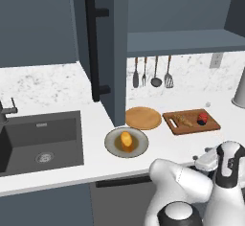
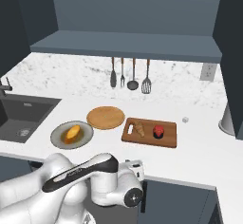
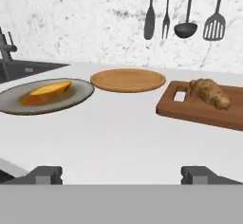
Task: From the different types of pastries on the counter, select a croissant and place it on the cutting board. Then retrieve a jar of jam from the cabinet and place it alongside the croissant on the cutting board.
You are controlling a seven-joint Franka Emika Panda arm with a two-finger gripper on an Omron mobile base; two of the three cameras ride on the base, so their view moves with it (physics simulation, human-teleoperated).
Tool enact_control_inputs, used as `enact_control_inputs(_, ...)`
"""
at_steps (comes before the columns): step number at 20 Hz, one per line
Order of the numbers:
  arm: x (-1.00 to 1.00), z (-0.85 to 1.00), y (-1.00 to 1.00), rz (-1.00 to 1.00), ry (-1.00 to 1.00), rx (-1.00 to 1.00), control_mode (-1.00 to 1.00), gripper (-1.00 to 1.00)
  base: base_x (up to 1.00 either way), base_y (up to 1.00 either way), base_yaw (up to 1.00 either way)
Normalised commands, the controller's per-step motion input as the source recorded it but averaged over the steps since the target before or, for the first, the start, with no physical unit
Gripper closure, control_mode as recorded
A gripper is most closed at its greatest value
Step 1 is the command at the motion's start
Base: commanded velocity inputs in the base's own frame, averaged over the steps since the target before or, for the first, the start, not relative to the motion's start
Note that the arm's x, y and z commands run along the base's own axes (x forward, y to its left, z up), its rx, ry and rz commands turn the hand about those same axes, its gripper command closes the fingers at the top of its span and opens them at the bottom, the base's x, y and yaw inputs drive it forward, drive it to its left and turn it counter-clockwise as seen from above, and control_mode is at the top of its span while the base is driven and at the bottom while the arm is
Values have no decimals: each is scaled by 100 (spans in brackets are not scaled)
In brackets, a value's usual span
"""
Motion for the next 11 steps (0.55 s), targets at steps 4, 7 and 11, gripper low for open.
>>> enact_control_inputs(4, -50, -34, 6, 0, 0, 0, -100, -100, 0, 0, 0)
enact_control_inputs(7, -24, -24, 0, 0, 1, 0, -100, -100, 0, 0, 0)
enact_control_inputs(11, -16, -22, 0, 0, 1, 0, -100, -100, 0, 0, 0)
